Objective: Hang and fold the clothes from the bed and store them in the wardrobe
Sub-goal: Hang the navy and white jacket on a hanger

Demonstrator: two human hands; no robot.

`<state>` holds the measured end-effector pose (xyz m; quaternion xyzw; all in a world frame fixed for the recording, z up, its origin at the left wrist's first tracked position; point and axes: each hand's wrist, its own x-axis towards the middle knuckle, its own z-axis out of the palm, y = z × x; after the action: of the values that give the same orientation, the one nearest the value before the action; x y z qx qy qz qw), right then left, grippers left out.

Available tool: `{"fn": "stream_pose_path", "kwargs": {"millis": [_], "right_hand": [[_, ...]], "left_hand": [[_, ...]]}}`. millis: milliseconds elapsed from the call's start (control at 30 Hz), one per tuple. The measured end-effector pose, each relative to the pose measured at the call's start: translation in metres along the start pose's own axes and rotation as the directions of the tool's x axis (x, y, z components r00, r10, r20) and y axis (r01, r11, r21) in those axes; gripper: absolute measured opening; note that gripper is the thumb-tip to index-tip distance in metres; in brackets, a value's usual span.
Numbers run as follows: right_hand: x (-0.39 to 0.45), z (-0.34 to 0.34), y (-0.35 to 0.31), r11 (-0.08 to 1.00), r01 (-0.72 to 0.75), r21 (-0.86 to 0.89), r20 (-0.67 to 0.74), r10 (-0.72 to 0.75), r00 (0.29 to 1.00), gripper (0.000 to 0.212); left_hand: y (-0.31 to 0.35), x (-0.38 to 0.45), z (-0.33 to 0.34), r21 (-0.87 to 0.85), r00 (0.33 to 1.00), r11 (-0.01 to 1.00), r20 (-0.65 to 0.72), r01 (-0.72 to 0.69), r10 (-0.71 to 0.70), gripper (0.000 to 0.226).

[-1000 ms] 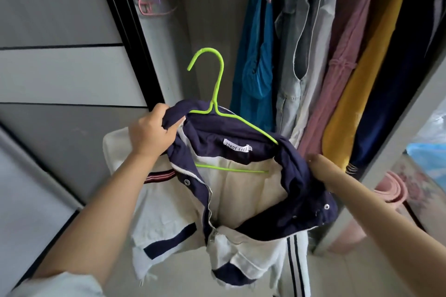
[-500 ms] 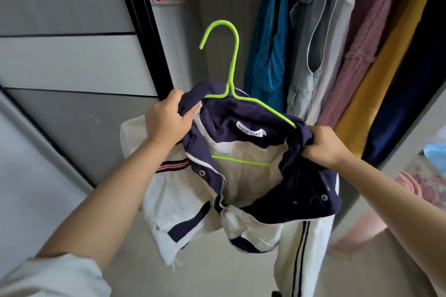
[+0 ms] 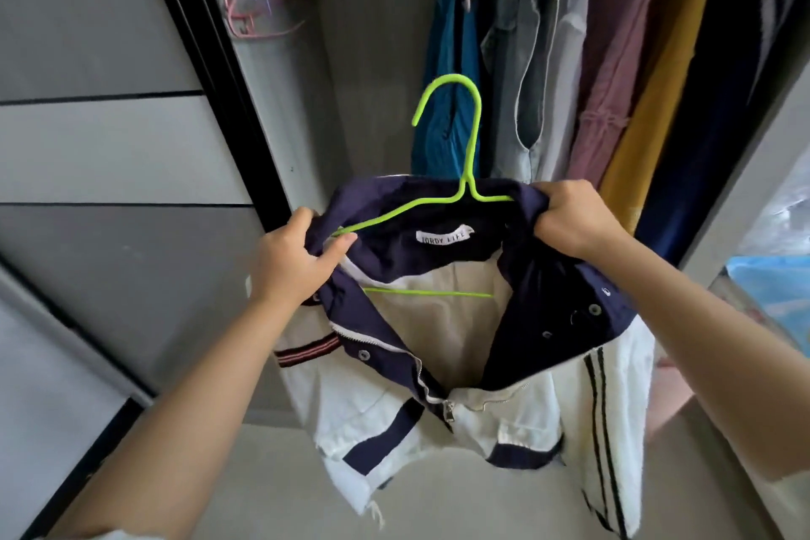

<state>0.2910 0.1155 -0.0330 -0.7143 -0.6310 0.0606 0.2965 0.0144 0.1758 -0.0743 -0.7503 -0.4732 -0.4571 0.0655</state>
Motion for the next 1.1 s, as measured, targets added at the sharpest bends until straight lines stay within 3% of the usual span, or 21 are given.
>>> {"fn": "stream_pose_path", "kwargs": {"millis": [133,200,267,333,433,500,633,700,767,833,933,1033,1100], "right_hand": [[0.001,-0.010,0.012,0.999,-0.032,0.030,-0.026,0.033,0.999,0.018],[-0.006,-0.015,0.014,0.994,-0.035,0.107,-0.056,0.041,0.998,0.036],[-0.011,-0.022,0.018,0.985,-0.005,0.174,-0.137,0.029,0.990,0.035],[-0.015,-0.031,0.022,0.977,0.018,0.211,-0.202,0.026,0.979,0.032],[-0.009,-0.041,0.026,0.969,0.036,0.245,-0.260,0.030,0.965,0.038],[-0.003,-0.046,0.027,0.969,0.041,0.244,-0.286,0.032,0.958,0.038],[0.006,-0.054,0.036,0.968,0.052,0.247,-0.306,0.027,0.952,0.031],[0.010,-0.056,0.045,0.971,0.074,0.228,-0.292,-0.005,0.957,0.038],[0.015,-0.055,0.056,0.976,0.078,0.204,-0.265,-0.022,0.964,0.030],[0.022,-0.052,0.064,0.983,0.056,0.173,-0.236,-0.014,0.972,0.018],[0.026,-0.046,0.071,0.994,0.040,0.105,-0.194,-0.019,0.981,0.026],[0.025,-0.034,0.070,0.991,0.014,-0.130,-0.073,-0.024,0.997,0.007],[0.022,-0.027,0.070,0.970,0.006,-0.244,-0.050,-0.019,0.999,0.021]], "left_hand": [[0.004,0.011,0.011,0.050,0.993,0.993,0.037,0.106,-0.108,0.076],[0.006,0.016,0.016,0.106,0.989,0.989,0.099,0.103,-0.113,0.079],[0.003,0.024,0.019,0.136,0.982,0.987,0.157,0.082,-0.104,0.081],[0.002,0.034,0.016,0.131,0.972,0.991,0.226,0.039,-0.069,0.081],[0.016,0.054,0.009,0.139,0.959,0.976,0.256,-0.166,0.126,0.076],[0.033,0.067,0.009,0.073,0.917,0.969,0.348,-0.235,0.196,0.077],[0.052,0.086,0.016,-0.289,0.835,0.954,0.543,0.084,0.091,0.035],[0.052,0.090,0.021,-0.478,0.823,0.831,0.567,0.285,0.044,0.031],[0.059,0.094,0.026,-0.606,0.814,0.650,0.580,0.458,-0.032,0.014],[0.066,0.097,0.031,-0.629,0.797,0.560,0.596,0.540,-0.099,0.007],[0.078,0.102,0.032,-0.556,0.753,0.548,0.612,0.626,-0.239,0.024],[0.090,0.106,0.030,-0.543,0.739,0.522,0.600,0.658,-0.307,0.025],[0.103,0.107,0.027,-0.586,0.754,0.491,0.591,0.645,-0.285,0.028]]}}
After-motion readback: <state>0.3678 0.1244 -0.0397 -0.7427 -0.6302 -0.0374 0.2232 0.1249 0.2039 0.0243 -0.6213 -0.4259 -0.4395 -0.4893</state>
